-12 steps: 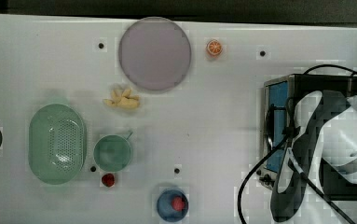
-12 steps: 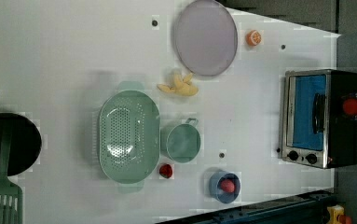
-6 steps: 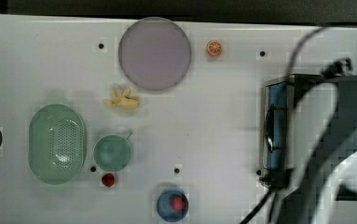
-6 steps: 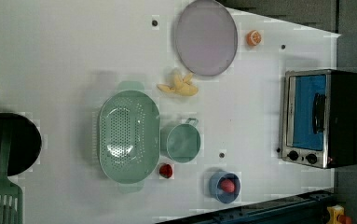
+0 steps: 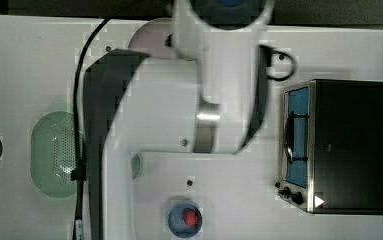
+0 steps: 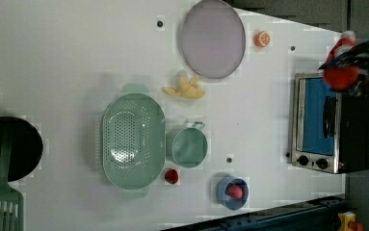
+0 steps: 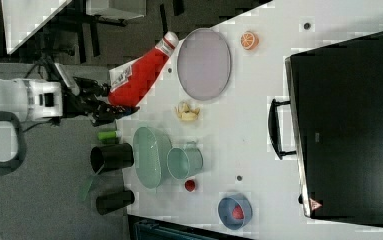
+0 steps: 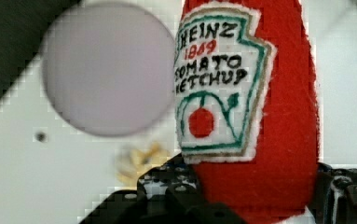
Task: Pick Ketchup from oven and place it on table.
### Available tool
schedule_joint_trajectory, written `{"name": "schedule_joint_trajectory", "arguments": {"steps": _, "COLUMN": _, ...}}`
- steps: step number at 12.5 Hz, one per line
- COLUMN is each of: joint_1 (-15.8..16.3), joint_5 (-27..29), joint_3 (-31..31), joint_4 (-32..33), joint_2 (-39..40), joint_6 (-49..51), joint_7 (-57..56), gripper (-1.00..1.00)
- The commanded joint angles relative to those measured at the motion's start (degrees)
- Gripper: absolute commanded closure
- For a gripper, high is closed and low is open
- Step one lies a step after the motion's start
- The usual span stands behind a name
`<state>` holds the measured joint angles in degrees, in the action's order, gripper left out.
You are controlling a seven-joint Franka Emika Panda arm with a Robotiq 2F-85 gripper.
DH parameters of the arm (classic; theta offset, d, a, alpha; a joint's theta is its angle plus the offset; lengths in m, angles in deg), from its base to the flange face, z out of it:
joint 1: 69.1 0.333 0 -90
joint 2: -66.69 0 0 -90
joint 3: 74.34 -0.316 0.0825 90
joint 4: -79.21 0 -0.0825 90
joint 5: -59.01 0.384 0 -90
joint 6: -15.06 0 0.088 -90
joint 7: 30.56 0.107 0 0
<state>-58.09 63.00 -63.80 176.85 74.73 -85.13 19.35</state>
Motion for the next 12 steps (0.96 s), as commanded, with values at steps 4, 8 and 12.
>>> {"name": "schedule_joint_trajectory", "arguments": {"steps": 4, "joint_1": -2.3, "joint_5": -3.3, "joint_3": 1.0, "joint_4": 21.4, "joint_2": -2.3, "joint_6": -17.5, "joint_7": 1.5, "gripper": -0.24}}
{"name": "schedule_joint_trajectory", "arguments": {"steps": 8, "joint_1": -2.1, "joint_5": -3.3, "joint_3": 1.0, "joint_4": 31.3, "joint_2": 0.9, "joint_6": -30.5, "joint_7": 1.5, "gripper": -0.24}}
{"name": "schedule_joint_trajectory", "arguments": {"steps": 12, "joint_1": -1.6, "joint_5": -3.2, "joint_3": 0.2, "joint_4": 32.0, "joint_2": 8.8, "joint_6": -39.6, "joint_7": 1.5, "gripper": -0.25}}
